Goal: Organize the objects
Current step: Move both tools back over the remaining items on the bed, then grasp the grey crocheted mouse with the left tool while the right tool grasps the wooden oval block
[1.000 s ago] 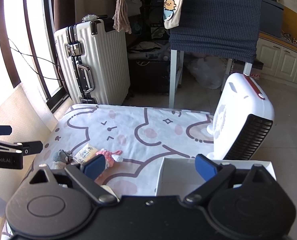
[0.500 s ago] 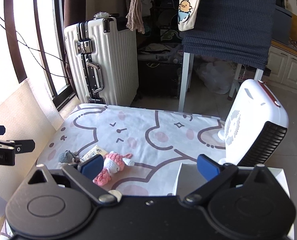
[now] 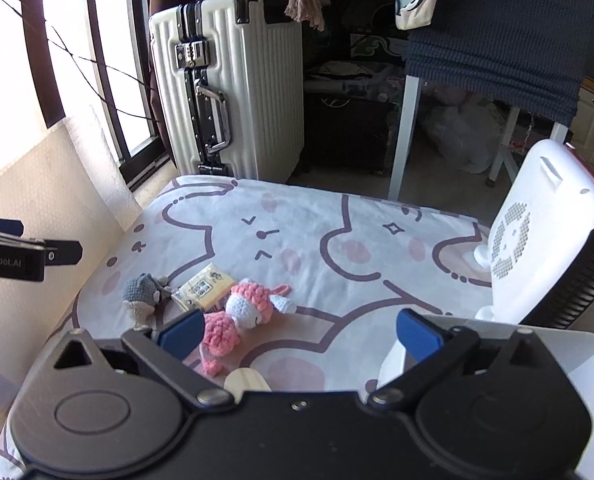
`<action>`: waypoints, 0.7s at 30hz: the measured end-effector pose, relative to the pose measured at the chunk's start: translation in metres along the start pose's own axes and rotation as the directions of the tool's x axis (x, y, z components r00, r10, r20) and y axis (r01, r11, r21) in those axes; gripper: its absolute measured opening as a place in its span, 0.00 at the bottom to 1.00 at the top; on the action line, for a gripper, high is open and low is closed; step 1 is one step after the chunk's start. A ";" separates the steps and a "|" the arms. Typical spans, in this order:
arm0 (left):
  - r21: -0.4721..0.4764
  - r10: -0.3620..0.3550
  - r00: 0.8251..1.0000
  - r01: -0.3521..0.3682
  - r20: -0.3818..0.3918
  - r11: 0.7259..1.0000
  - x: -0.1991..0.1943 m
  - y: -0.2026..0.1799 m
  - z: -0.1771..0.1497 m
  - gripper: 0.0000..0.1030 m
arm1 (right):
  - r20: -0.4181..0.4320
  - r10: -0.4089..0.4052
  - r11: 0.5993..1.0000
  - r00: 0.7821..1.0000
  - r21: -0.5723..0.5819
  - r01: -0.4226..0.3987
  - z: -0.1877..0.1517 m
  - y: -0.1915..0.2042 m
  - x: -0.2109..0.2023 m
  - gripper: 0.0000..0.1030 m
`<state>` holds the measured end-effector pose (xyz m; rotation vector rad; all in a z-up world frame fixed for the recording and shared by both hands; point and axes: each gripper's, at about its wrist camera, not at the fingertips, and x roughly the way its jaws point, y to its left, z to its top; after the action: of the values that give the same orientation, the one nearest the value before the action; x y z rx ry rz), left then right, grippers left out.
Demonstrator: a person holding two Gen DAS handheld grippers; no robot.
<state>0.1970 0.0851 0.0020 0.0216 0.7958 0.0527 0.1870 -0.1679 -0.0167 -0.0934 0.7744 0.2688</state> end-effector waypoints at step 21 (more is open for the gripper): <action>-0.156 -0.048 0.945 -0.003 -0.323 0.988 0.146 0.008 0.003 0.76 | -0.287 0.047 0.994 0.957 -0.078 -0.073 -0.034 0.025 0.090 0.85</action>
<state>0.3008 0.1009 -0.0998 -0.1470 1.1219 0.0978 0.2188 -0.1313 -0.1040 -0.1950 1.0540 0.3521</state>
